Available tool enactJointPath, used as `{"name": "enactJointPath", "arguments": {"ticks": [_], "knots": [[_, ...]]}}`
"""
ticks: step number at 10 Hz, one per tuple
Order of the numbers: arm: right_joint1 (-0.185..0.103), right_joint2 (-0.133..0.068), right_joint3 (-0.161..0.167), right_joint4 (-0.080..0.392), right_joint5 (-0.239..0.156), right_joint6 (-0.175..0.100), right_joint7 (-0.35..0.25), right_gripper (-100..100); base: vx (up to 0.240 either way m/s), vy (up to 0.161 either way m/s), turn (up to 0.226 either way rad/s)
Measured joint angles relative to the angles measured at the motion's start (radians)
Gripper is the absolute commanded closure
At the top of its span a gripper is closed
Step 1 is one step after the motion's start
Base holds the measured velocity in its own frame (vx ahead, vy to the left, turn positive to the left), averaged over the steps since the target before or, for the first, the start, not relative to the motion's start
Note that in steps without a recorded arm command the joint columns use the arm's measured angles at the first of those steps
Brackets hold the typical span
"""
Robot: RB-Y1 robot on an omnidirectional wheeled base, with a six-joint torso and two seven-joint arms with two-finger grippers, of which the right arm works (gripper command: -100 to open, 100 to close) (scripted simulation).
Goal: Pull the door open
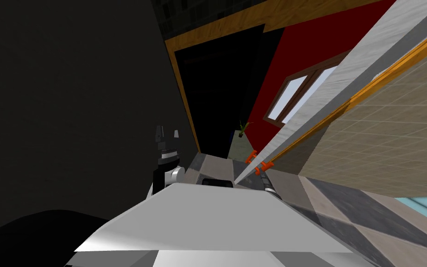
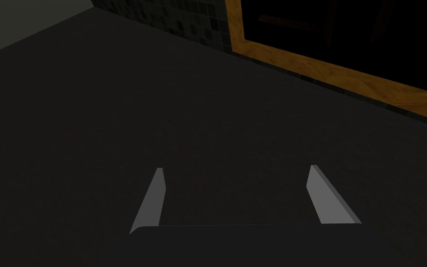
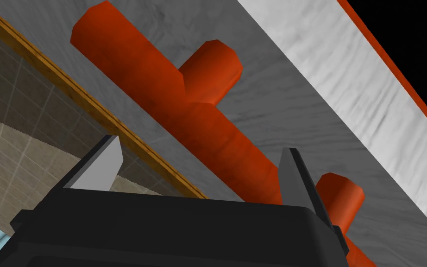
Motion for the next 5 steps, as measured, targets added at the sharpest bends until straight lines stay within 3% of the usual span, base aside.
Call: {"name": "enactJointPath", "arguments": {"ticks": [4, 5], "knots": [[0.007, 0.006, 0.022, -0.016, -0.012, 0.010, -0.065, 100, -0.058, -0.057, 0.100], [0.000, 0.004, 0.025, 0.001, -0.019, -0.001, -0.085, 100, -0.059, -0.050, 0.072]]}}
